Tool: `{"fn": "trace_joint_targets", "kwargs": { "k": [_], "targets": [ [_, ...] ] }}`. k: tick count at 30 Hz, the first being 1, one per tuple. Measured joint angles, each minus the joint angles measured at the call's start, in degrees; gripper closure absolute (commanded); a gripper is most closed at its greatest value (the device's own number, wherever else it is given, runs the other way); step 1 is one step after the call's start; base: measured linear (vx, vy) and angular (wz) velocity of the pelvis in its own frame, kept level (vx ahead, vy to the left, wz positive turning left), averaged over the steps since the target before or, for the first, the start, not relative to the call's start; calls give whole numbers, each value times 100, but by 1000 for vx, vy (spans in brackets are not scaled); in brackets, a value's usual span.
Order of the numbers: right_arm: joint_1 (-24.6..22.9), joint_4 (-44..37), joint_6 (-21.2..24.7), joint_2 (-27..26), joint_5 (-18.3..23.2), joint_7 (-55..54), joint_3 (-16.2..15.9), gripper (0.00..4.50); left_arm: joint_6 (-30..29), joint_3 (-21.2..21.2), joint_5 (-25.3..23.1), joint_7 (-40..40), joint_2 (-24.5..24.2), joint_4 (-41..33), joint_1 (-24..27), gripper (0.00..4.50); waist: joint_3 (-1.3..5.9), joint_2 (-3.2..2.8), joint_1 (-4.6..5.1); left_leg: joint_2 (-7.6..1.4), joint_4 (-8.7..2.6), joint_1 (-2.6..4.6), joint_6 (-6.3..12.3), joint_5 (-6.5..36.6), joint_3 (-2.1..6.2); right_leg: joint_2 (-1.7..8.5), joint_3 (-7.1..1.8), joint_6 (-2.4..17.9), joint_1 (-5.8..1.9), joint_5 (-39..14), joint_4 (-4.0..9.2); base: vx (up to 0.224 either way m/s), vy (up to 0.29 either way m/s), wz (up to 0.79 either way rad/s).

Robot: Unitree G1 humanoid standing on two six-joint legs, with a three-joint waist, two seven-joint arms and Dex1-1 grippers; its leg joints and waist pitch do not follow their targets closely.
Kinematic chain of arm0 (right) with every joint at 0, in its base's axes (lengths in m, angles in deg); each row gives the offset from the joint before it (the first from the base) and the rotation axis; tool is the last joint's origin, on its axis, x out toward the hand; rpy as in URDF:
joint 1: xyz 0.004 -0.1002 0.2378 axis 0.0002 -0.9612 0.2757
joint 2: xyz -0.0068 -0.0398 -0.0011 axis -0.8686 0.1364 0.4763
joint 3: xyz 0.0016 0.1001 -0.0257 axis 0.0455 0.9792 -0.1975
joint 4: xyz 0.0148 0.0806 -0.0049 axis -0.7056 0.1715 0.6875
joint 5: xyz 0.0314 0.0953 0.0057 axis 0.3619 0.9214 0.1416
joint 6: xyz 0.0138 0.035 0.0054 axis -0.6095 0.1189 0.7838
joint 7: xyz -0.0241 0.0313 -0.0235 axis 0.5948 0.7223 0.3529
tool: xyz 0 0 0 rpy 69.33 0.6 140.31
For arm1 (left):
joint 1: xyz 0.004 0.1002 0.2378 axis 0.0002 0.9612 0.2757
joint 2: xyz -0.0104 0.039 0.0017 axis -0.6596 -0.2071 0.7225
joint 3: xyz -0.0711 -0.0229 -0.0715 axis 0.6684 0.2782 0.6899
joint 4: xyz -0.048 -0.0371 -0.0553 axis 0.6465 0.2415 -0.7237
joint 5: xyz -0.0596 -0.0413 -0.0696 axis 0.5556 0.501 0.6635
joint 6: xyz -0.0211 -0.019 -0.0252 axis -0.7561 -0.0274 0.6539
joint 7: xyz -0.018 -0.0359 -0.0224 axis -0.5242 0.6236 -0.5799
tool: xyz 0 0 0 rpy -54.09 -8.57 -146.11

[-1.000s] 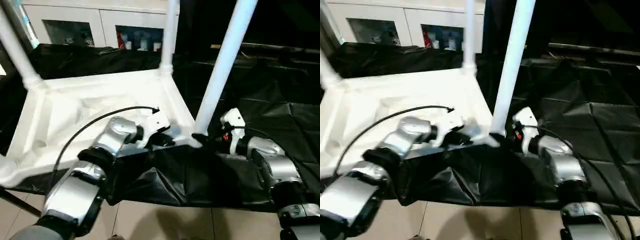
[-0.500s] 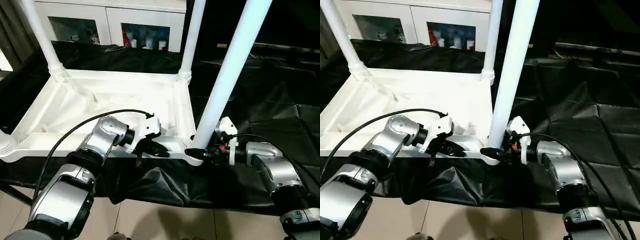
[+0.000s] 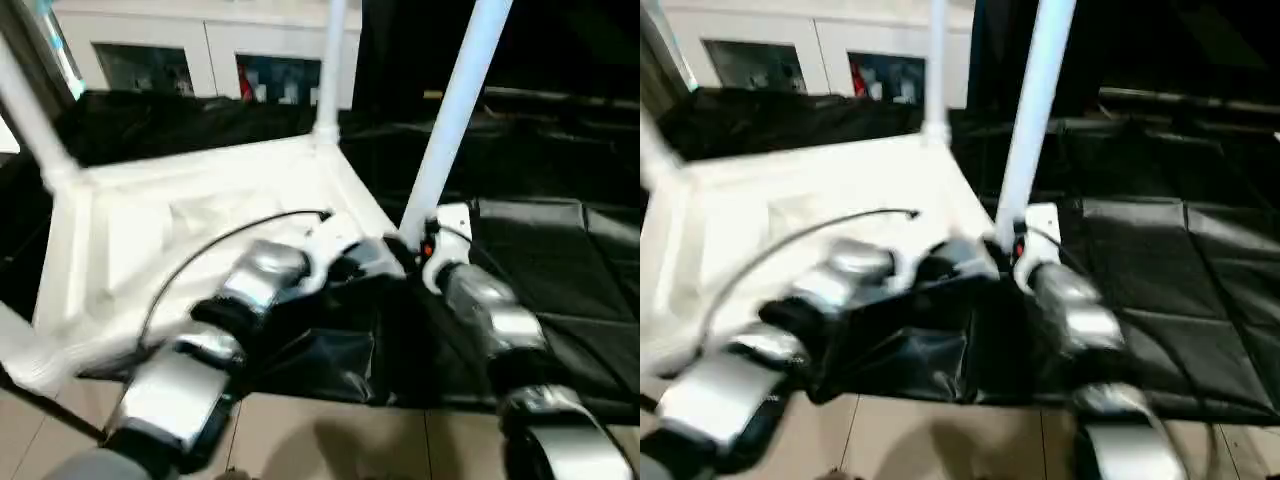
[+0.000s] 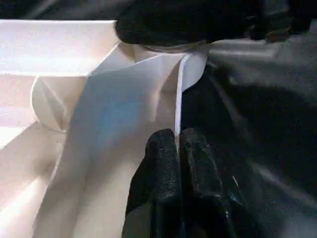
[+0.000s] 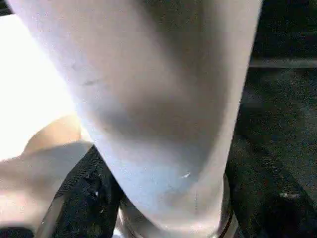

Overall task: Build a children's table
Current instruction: Rotate leg to tighten, then rotate table base

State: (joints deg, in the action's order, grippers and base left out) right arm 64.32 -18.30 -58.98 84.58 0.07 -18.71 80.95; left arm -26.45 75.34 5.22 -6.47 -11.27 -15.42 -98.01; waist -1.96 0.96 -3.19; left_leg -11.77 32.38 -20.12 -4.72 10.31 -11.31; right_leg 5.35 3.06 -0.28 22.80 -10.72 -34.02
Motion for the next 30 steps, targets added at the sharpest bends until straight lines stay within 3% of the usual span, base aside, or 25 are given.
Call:
{"fn": "trace_joint_targets", "kwargs": {
  "k": [2, 4, 8, 11, 18, 25, 30],
  "targets": [
    [83, 151, -180, -27, -12, -122, 7, 197, -5, 0, -30, -99, 60, -12, 1, 450, 3, -2, 1, 1, 0, -1, 0, 0, 0, 0, -1, 2, 0, 2, -1, 0, 0, 0],
    [82, 227, -340, -28, -12, -93, 7, 142, 11, 1, -43, -95, 60, -22, 1, 450, 3, -2, 0, 0, -3, -3, 1, 0, 0, -1, -1, 18, 1, 13, -1, 0, 0, 0],
    [80, 279, -462, -22, -144, 51, -9, 99, 68, -23, -63, -74, 53, -27, 1, 450, 2, 0, 0, -1, -3, -8, 2, 0, 0, -3, -1, 24, 3, 17, -2, 0, 0, 0],
    [43, 272, -532, 124, -207, 477, -83, 99, 185, -37, -66, 31, 1, -28, 13, 450, -3, 7, -1, -3, -4, -15, 2, 0, 0, -3, 1, 23, 9, 17, -2, 0, 0, 0],
    [-752, -642, -643, 1325, 62, 2862, -537, 99, 613, -135, -54, 860, -337, -157, 113, 450, -5, 4, -57, -14, -6, -45, 8, -3, 2, -5, 18, 11, 21, 9, -4, 0, 0, 0],
    [-1235, -1327, -200, 2173, 458, 4545, -617, 99, 845, -152, 48, 1584, -659, -198, 164, 450, -18, -6, -38, -14, 13, -62, 33, -17, 2, -3, 18, 12, 25, 10, -2, 0, 0, 0],
    [-1342, -1708, -97, 2471, 560, 4987, -631, 99, 899, -149, 76, 1849, -776, -212, 177, 450, -18, -6, -55, -20, 16, -85, 37, -20, 2, -3, 38, 12, 28, 10, -4, 0, 0, 0]
  ]
}}
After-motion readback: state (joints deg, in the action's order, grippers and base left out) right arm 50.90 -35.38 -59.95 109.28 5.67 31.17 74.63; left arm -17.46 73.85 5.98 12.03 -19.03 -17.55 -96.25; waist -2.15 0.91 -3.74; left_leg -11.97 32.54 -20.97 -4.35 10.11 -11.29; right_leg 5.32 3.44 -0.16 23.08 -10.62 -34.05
